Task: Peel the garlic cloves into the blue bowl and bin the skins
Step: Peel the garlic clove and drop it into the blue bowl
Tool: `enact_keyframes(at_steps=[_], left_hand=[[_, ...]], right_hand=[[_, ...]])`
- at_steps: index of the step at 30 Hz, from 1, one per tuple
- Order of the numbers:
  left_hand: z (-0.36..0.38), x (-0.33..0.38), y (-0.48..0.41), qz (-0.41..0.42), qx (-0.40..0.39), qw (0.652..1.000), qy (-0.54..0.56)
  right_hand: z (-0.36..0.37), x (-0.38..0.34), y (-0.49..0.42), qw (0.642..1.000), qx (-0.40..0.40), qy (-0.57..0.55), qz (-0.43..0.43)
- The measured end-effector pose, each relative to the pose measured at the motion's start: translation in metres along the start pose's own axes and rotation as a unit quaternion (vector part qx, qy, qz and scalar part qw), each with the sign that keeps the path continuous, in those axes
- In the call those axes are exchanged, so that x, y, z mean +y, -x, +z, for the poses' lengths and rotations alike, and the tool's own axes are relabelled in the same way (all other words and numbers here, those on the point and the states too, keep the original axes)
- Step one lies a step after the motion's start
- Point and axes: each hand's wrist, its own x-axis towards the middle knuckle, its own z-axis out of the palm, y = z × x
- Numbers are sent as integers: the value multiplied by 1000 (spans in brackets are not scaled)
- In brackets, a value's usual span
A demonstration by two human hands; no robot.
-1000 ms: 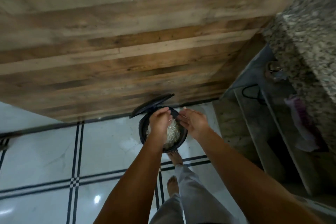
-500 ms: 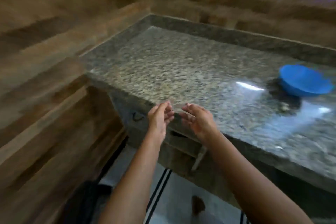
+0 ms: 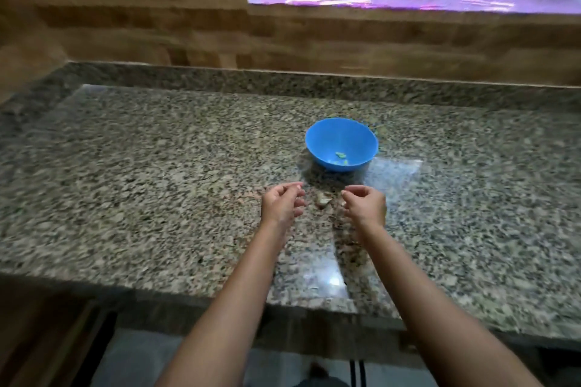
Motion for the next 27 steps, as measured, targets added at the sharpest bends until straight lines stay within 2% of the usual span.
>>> enact_keyframes(at_steps=[2,6,15,18,21,24,27], left_hand=[[14,-5,-8,-3,-11,1000,-26],[36,-19,-22,-4,-38,995,-89],[37,-29,-43,-27,-62,993,-100],[36,-31,-49,-30,-70,993,-90],[35,-29,-52,-28,-73,994,-82],[34,-28,-54,-26,-73,993,-86],[31,-28,-57,-28,-75,993,-81]], right_hand=[[-15,9,-13,996,44,75,-8],[-33,23,-30,985,90,145,-25],[-31,24,-46,970,75,232,8],[-31,12,-38,975,89,204,-19],[-23,-13,-29,984,79,128,-97],[-10,-44,-36,978,63,126,-153],[2,-61,-52,985,49,98,-134]])
